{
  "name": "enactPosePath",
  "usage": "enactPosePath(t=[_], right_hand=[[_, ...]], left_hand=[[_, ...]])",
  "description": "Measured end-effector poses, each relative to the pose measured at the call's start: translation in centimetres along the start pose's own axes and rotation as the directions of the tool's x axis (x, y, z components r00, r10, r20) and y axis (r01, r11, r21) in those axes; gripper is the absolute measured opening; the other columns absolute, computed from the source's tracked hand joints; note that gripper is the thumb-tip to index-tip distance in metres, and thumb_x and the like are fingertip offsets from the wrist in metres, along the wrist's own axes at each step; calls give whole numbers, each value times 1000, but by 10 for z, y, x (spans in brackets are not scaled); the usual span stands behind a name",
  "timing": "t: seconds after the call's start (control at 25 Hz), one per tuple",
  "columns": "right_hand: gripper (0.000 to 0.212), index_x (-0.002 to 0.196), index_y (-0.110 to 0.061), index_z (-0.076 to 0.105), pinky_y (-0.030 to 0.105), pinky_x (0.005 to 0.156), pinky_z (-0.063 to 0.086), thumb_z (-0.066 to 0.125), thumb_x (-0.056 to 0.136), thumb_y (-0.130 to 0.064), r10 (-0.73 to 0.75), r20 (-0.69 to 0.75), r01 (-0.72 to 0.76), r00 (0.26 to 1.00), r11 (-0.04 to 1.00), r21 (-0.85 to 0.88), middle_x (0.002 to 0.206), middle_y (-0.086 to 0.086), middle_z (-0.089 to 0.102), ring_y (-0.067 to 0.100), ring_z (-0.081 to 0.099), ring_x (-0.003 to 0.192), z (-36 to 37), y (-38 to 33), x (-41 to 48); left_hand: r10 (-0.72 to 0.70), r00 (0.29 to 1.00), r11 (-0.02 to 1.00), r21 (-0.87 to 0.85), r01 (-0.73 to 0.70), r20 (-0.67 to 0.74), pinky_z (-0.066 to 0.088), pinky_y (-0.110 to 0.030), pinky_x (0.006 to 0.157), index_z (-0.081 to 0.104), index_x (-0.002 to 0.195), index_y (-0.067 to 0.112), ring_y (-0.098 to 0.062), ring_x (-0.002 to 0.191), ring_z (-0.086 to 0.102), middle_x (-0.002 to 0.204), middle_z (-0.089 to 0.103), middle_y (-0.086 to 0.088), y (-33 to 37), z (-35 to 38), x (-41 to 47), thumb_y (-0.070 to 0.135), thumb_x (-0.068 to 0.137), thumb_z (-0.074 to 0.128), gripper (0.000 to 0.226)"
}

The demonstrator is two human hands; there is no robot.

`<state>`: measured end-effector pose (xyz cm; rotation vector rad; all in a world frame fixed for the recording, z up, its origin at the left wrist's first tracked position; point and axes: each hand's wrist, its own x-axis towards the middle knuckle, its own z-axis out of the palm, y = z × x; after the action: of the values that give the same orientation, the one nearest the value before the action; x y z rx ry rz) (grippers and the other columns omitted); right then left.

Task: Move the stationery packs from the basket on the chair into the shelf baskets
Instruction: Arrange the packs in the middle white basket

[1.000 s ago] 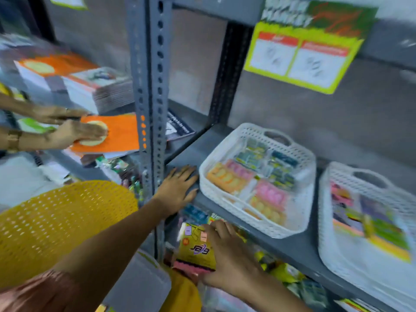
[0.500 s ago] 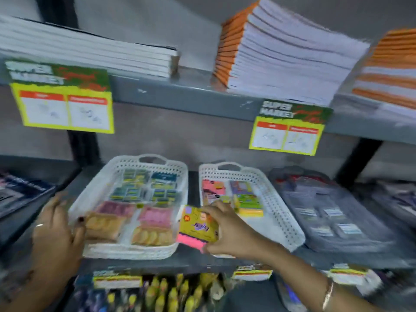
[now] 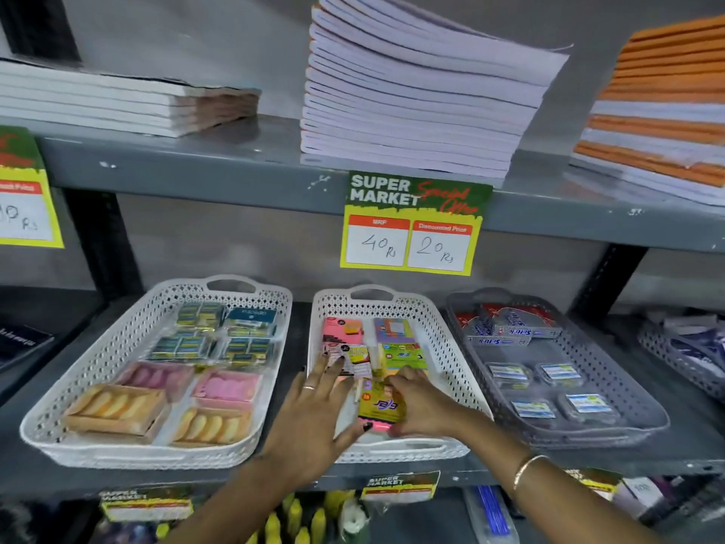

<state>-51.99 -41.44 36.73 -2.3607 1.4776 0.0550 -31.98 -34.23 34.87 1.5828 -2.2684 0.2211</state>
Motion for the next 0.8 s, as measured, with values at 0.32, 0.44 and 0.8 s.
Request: enactPosePath(t=[0.32, 0.44, 0.8], right_hand=[[85, 140, -10, 31, 37, 107, 29, 76, 70, -30, -93, 73, 93, 993, 996, 4, 136, 14, 34, 31, 28, 127, 18, -5, 22], [85, 139, -12, 33, 36, 106, 30, 77, 69, -28, -111, 72, 111, 991, 994, 7, 135, 14, 36, 32, 31, 125, 21, -9, 28], [87, 138, -11, 33, 32, 106, 28, 80, 66, -25, -161, 59, 158, 985, 986, 57, 135, 12, 40, 28, 33, 127, 19, -8, 28]], left_hand=[[32, 997, 998, 56, -37, 77, 40, -50, 95, 64, 108, 18, -28, 123, 48, 127, 58, -9, 7, 14, -1, 63, 87, 29, 61], [43, 994, 998, 44, -48, 99, 40, -49, 96, 65, 106, 19, -28, 124, 47, 127, 58, -8, 7, 16, -2, 63, 87, 29, 60], [27, 994, 999, -26, -25, 101, 28, -50, 105, 56, 120, 14, -30, 134, 32, 139, 47, -12, 6, 18, -2, 69, 87, 5, 82]])
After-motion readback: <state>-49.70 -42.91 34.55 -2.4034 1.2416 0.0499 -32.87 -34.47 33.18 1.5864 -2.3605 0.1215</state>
